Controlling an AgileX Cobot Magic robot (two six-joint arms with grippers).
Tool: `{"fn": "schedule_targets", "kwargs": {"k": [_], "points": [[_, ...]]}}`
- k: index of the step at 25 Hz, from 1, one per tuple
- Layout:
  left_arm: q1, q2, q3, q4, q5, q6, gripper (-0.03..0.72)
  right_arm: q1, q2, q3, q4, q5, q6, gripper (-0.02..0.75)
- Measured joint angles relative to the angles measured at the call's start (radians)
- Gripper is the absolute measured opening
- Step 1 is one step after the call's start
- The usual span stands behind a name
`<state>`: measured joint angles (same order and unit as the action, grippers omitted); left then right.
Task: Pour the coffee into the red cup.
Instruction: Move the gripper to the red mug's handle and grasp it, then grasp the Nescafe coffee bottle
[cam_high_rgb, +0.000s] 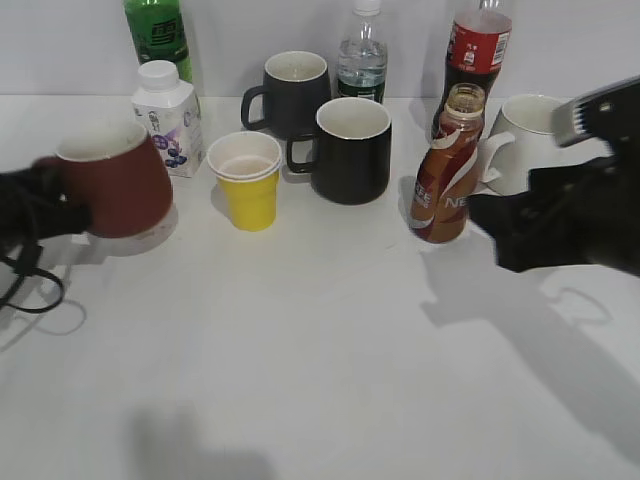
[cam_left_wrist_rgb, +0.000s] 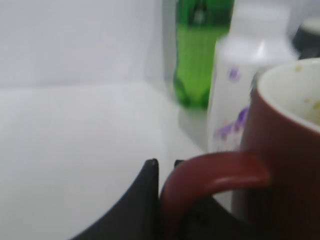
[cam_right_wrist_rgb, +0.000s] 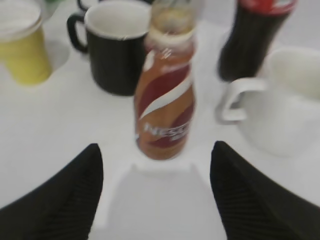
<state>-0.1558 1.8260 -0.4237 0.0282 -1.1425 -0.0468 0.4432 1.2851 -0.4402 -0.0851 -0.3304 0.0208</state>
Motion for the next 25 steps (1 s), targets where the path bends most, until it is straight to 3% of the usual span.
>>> {"fn": "schedule_targets", "kwargs": {"k": [8,13,19,25], "points": [[-0.001,-0.245,0.115,0.118,-0.008,0.000,0.060,0.000,0.301,0.000,0.024,-0.316,0.053,0.588],[-0.001,-0.407,0.129,0.240,0.140,0.000,0.059,0.000,0.460,-0.013,0.058,-0.493,0.056,0.589],[-0.001,-0.562,0.130,0.314,0.304,-0.020,0.059,0.000,0.580,-0.091,0.098,-0.548,0.052,0.589],[-0.001,-0.599,0.130,0.470,0.346,-0.148,0.059,0.000,0.677,-0.197,0.100,-0.564,0.041,0.589]]}}
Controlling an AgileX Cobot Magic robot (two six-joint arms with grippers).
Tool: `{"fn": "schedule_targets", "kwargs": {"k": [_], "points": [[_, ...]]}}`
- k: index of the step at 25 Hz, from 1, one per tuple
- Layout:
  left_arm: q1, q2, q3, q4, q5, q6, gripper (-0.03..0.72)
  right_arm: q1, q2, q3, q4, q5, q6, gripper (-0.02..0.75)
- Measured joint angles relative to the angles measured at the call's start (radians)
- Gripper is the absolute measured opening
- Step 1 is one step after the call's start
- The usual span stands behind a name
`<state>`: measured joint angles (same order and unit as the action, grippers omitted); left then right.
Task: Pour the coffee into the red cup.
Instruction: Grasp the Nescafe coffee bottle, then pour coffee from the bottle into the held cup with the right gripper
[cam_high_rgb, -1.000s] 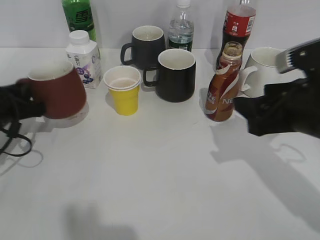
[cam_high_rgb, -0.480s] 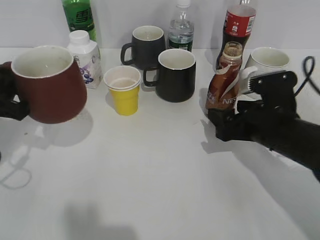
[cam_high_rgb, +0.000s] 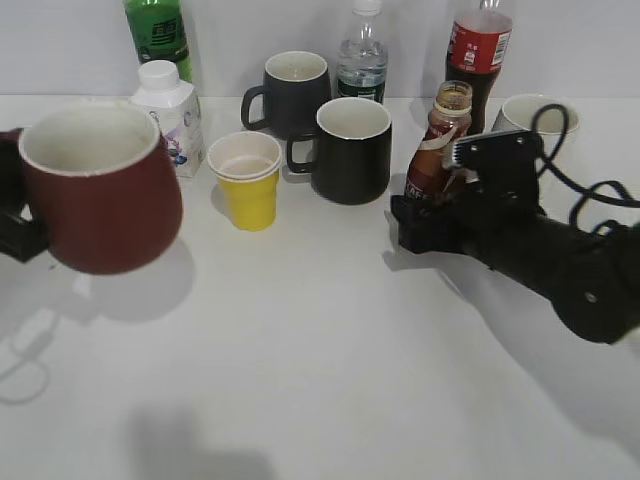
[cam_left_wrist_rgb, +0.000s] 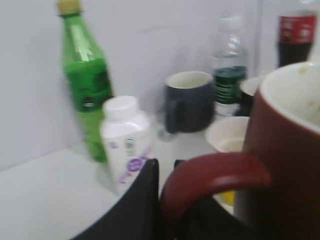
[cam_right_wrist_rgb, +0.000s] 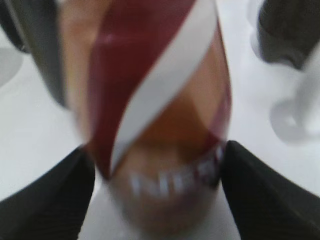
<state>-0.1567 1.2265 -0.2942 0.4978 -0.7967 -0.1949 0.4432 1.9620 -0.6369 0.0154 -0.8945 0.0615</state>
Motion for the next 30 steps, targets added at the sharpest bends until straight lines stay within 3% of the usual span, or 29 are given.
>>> {"fn": "schedule_targets", "kwargs": {"k": [4,8,10,16,19,22,30], "points": [[0.000,0.000,0.000,0.076,0.004,-0.037,0.059,0.000,0.048,-0.055,0.000,0.000,-0.002,0.583],[0.000,0.000,0.000,0.137,0.005,-0.100,0.059,0.000,0.058,-0.084,0.004,0.000,-0.005,0.505],[-0.008,-0.001,0.000,0.165,0.001,-0.118,0.058,0.000,0.059,-0.085,0.021,-0.001,-0.007,0.503],[-0.121,0.028,-0.003,0.158,0.006,-0.126,0.058,0.000,0.021,-0.053,0.040,0.015,-0.010,0.503],[-0.184,0.080,-0.017,0.095,0.019,-0.126,0.058,0.000,-0.068,-0.018,0.033,0.053,-0.051,0.503],[-0.222,0.149,-0.068,0.053,0.021,-0.126,0.058,0.000,-0.180,-0.013,-0.057,0.113,-0.131,0.503],[-0.274,0.352,-0.245,0.037,0.017,-0.126,0.058,0.000,-0.350,-0.116,-0.460,0.383,-0.201,0.503]]}}
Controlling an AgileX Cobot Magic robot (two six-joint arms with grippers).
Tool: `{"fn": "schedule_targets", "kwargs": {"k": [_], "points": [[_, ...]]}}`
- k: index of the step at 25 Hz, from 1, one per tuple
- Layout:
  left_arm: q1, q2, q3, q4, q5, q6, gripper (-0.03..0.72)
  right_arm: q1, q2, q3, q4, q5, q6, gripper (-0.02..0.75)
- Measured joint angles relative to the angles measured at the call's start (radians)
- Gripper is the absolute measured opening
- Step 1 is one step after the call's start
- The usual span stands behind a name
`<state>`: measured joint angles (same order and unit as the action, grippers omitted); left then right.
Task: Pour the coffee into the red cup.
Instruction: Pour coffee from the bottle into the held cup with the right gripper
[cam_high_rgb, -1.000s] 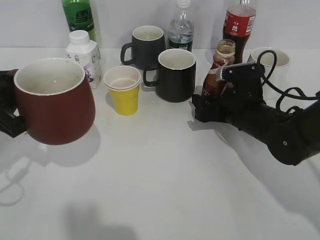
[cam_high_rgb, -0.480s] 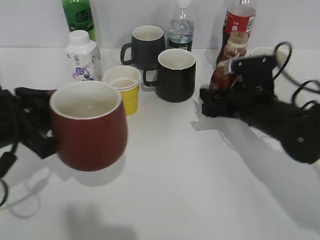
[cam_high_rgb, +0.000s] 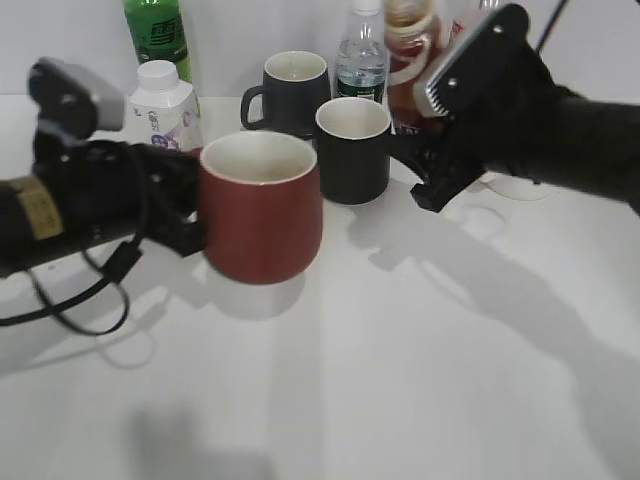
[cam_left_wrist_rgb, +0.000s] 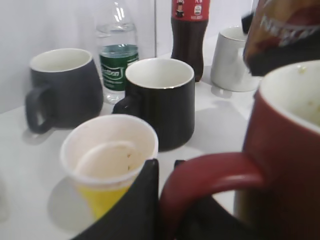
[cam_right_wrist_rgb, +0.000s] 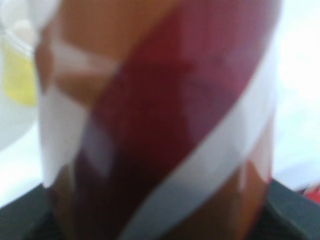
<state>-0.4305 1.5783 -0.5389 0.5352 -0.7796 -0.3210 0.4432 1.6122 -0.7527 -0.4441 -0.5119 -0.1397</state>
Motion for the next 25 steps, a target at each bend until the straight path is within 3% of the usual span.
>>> {"fn": "schedule_targets", "kwargs": {"k": [4,6,12,25], "points": [[-0.003,0.064,-0.076,0.020,-0.012,0.000,0.058,0.000,-0.001,-0.055,-0.191,0.065,-0.007,0.503],[-0.003,0.086,-0.112,0.050,-0.017,0.000,0.058,0.000,-0.001,-0.070,-0.225,0.077,-0.033,0.503],[-0.005,0.133,-0.198,0.152,-0.029,0.000,0.058,0.000,0.001,-0.086,-0.241,0.098,-0.241,0.503],[-0.040,0.147,-0.207,0.280,-0.026,0.000,0.058,0.000,0.001,-0.090,-0.241,0.079,-0.464,0.503]]}}
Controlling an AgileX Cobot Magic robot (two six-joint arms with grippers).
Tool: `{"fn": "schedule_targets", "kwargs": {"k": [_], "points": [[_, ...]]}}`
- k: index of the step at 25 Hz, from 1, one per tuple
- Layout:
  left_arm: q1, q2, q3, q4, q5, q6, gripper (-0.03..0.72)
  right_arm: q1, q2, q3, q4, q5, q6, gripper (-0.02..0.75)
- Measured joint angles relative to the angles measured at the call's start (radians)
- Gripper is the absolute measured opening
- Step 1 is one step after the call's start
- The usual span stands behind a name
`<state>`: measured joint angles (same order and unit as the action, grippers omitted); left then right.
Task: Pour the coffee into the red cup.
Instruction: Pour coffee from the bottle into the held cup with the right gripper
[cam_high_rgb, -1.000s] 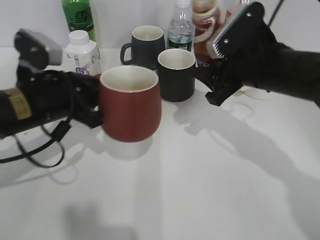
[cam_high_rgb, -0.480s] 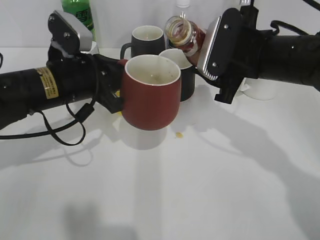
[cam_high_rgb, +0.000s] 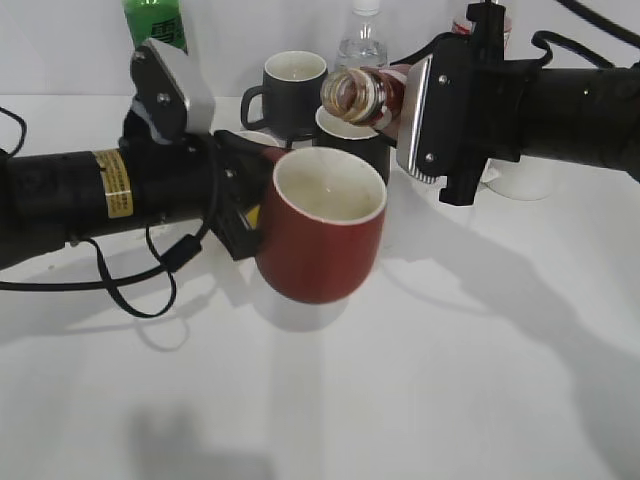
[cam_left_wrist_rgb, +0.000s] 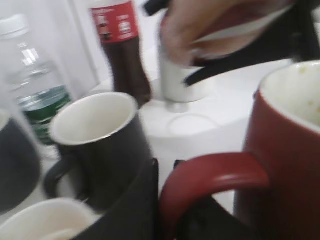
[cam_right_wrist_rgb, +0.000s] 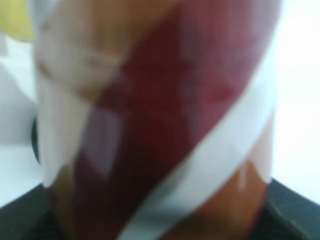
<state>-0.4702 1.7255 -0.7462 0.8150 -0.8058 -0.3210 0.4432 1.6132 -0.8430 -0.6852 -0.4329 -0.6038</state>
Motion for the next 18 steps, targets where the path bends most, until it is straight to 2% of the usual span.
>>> {"fn": "schedule_targets", "kwargs": {"k": [4,18], "points": [[-0.012,0.000,0.000,0.033,0.000,0.000,0.058,0.000,0.000,0.000,0.000,0.000,-0.062,0.503],[-0.012,0.000,0.000,0.034,-0.003,0.000,0.058,0.000,0.000,0.000,-0.001,-0.008,-0.239,0.503]]}}
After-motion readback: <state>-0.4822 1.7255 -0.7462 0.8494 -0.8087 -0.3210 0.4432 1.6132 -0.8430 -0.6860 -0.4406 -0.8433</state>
